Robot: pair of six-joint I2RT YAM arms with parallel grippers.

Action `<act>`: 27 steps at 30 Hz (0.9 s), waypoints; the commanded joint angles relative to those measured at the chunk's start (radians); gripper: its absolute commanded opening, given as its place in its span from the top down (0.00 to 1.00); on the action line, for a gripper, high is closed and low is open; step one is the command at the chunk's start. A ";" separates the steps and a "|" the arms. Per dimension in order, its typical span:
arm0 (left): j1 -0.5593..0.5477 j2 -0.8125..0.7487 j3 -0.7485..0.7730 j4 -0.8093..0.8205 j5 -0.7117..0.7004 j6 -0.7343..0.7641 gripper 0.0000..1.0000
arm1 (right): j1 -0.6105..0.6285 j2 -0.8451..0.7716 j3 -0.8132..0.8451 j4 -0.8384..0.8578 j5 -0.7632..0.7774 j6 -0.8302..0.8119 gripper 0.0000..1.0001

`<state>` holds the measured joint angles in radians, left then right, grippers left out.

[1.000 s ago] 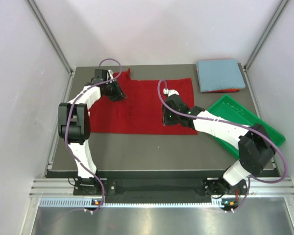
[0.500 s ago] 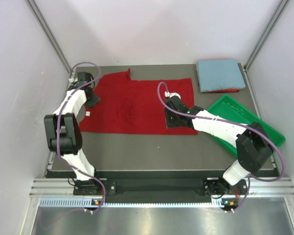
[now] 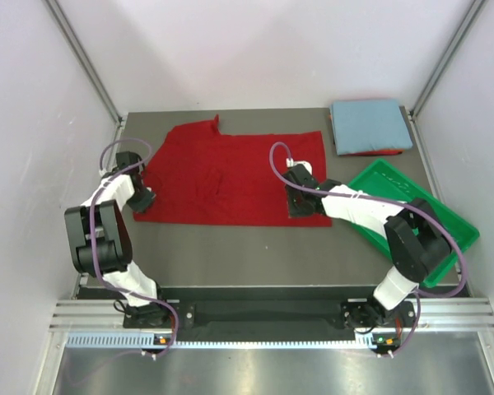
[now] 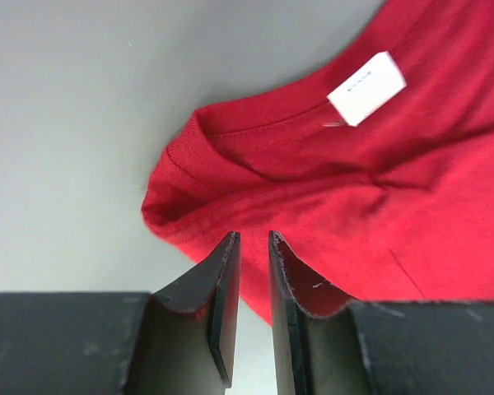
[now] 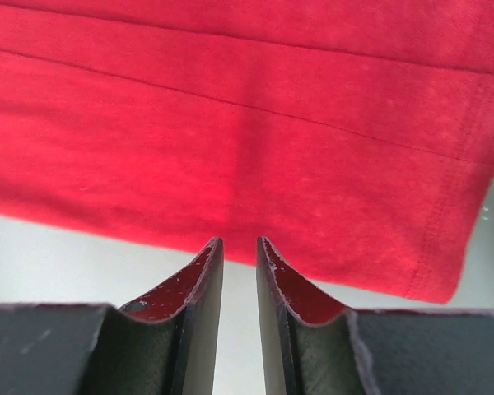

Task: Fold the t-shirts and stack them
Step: Fold the tshirt

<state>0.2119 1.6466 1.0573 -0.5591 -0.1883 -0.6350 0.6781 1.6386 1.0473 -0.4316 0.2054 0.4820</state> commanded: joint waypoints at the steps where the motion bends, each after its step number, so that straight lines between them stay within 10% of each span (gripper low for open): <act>1: -0.002 0.048 -0.008 0.079 -0.031 -0.018 0.75 | -0.014 0.013 -0.020 0.047 0.051 -0.008 0.77; 27: 0.000 0.196 0.037 -0.078 -0.319 -0.031 0.75 | -0.005 -0.152 -0.280 0.074 -0.014 0.046 0.79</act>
<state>0.1871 1.8057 1.1419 -0.5850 -0.3893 -0.6788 0.6594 1.5246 0.7830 -0.3058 0.2111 0.5114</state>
